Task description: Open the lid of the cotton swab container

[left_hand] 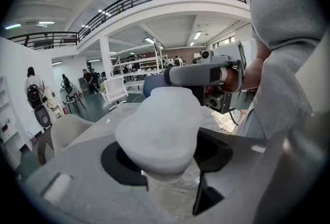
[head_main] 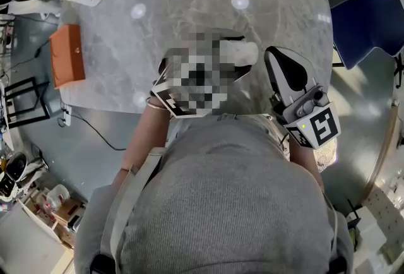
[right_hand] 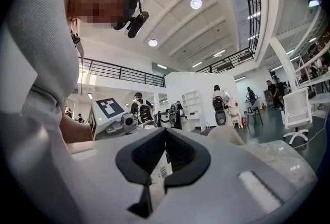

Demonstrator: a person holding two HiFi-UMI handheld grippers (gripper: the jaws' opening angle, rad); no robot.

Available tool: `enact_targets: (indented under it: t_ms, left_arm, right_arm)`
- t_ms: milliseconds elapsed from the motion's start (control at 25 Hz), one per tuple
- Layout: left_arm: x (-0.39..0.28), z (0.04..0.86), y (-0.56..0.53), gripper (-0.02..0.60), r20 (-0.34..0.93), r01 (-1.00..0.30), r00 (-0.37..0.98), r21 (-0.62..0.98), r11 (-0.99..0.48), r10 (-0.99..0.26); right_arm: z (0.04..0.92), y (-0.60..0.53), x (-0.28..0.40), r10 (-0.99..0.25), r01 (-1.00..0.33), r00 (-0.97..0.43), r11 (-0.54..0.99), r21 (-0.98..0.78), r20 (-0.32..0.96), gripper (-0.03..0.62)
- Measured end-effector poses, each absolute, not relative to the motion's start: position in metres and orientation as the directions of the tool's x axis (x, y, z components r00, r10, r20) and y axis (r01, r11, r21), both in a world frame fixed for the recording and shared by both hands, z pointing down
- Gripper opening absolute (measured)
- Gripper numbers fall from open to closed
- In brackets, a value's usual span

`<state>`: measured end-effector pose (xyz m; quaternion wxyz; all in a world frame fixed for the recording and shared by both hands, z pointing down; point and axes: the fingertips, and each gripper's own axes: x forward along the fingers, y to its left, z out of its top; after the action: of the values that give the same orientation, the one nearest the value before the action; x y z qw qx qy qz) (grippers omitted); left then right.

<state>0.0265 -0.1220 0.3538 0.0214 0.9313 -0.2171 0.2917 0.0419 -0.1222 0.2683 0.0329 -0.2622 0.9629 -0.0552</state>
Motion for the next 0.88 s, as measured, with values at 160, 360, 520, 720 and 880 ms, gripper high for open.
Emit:
enact_targets:
  t_ms: [160,360,520,720,880]
  left_arm:
    - [0.027,0.354,-0.117,0.252,0.551,-0.421,0.737,-0.08,-0.904,-0.392]
    - [0.028,0.353,-0.119,0.252,0.552,-0.415,0.738,-0.082,-0.906,-0.387]
    - [0.03,0.353,-0.114,0.252,0.558,-0.409,0.737,-0.081,-0.909,-0.381]
    - [0.03,0.353,-0.114,0.252,0.564,-0.4,0.737,-0.081,-0.913,-0.373]
    - [0.031,0.355,-0.113,0.252,0.57,-0.392,0.733,-0.091,-0.915,-0.371]
  right_arm:
    - [0.262,-0.112,0.035,-0.462,-0.458,-0.886,0.885,-0.081,-0.038,0.019]
    - [0.249,-0.105,0.026,-0.347,-0.346,-0.936,0.938,-0.03,-0.052,0.061]
    - [0.246,-0.093,0.019,-0.243,-0.244,-0.969,0.969,0.036,-0.035,0.12]
    - [0.252,-0.085,0.009,-0.14,-0.134,-0.989,0.981,0.137,0.037,0.198]
    - [0.257,-0.079,0.001,-0.053,-0.037,-0.995,0.982,0.184,0.082,0.226]
